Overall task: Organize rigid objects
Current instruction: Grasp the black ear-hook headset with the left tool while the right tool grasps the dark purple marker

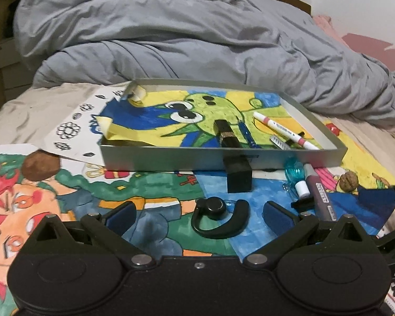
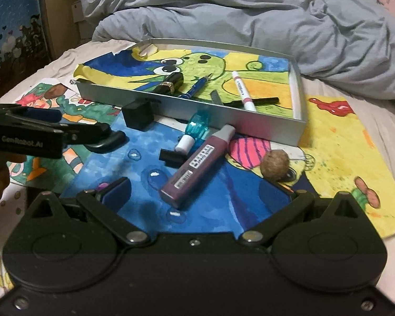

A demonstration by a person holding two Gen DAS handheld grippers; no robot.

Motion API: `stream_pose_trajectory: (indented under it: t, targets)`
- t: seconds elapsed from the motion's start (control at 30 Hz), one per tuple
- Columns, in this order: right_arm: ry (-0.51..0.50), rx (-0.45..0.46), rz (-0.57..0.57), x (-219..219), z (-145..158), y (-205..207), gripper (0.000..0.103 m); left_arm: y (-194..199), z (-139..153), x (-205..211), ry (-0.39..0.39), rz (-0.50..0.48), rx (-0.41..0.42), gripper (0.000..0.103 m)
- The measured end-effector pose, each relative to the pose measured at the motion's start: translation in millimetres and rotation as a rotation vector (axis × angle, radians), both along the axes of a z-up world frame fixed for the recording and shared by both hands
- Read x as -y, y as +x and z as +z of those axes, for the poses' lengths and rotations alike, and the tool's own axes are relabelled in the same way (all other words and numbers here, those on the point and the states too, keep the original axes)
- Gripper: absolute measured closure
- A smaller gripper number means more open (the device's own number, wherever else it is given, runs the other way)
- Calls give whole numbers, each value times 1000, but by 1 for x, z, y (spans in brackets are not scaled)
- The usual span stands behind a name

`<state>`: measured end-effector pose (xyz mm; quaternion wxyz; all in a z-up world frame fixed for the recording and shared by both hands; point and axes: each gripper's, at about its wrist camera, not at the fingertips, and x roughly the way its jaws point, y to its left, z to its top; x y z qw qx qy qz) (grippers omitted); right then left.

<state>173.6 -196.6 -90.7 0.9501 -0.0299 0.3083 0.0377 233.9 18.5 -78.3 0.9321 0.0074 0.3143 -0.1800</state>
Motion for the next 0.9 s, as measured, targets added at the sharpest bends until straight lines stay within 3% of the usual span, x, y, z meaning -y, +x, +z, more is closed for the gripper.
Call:
stream_pose_trajectory:
  t: [0.17, 0.4, 0.53, 0.63, 0.8, 0.9]
  targets:
    - [-21, -4, -2, -3, -7, 10, 12, 7, -7, 9, 53, -73, 7, 3]
    - [-25, -3, -11, -1, -12, 14, 21, 13, -11, 18, 73, -136, -12, 17]
    - [-19, 1, -9, -2, -12, 14, 24, 10, -14, 23, 115, -142, 1, 20]
    - [-17, 8, -10, -3, -12, 16, 31, 10, -13, 25, 114, -148, -2, 29]
    - [-5, 18, -21, -4, -13, 17, 48, 8, -11, 28, 118, -157, -7, 49]
    - [11, 13, -15, -4, -12, 16, 64, 5, -10, 30, 126, -165, -7, 50]
